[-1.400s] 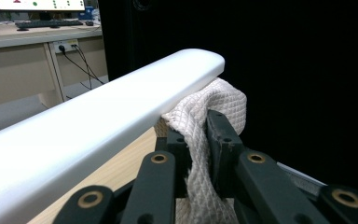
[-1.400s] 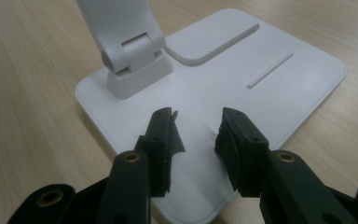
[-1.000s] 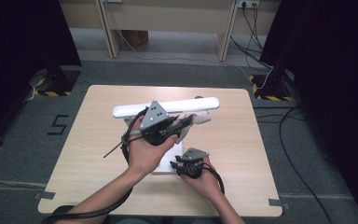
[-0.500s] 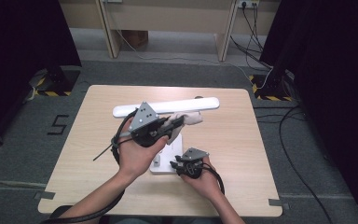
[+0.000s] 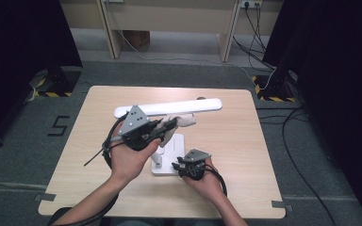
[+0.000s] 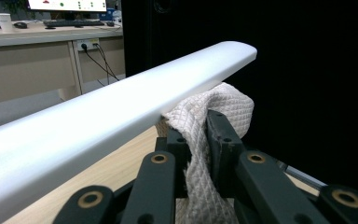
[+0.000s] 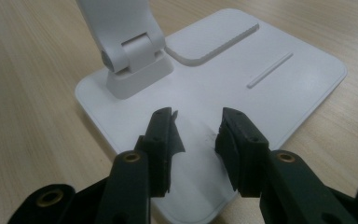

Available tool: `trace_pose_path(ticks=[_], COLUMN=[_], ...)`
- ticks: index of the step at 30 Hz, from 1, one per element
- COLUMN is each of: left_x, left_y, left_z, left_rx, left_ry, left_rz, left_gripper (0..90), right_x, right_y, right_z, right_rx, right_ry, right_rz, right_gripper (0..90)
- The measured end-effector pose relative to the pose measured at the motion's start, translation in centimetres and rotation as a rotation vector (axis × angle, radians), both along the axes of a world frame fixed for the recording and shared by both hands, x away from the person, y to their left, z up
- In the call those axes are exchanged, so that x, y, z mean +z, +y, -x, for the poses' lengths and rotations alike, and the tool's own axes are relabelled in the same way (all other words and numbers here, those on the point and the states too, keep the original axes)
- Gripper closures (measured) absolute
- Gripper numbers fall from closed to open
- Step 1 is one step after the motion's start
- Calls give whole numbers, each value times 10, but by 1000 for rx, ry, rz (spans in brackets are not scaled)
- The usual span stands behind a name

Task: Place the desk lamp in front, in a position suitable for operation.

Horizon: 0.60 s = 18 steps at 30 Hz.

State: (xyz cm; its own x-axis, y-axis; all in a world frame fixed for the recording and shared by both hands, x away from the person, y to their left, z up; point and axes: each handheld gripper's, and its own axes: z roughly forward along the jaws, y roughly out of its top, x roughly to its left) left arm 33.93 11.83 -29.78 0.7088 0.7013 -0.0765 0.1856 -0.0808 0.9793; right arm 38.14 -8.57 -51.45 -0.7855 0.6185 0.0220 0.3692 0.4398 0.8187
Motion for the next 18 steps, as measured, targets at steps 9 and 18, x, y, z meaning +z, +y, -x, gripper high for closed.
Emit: trace_pose_path(ticks=[9, 18], left_x=[-2, -4], left_y=[16, 31], left_z=[5, 10], left_rx=[23, 58], left_ry=[-10, -15], left_rz=[-1, 6], left_gripper=[808, 807], right_x=[0, 0], right_y=[0, 0], right_z=[0, 0], right_rx=[1, -2], right_ry=[-2, -2], right_rz=[0, -1], right_gripper=[650, 650])
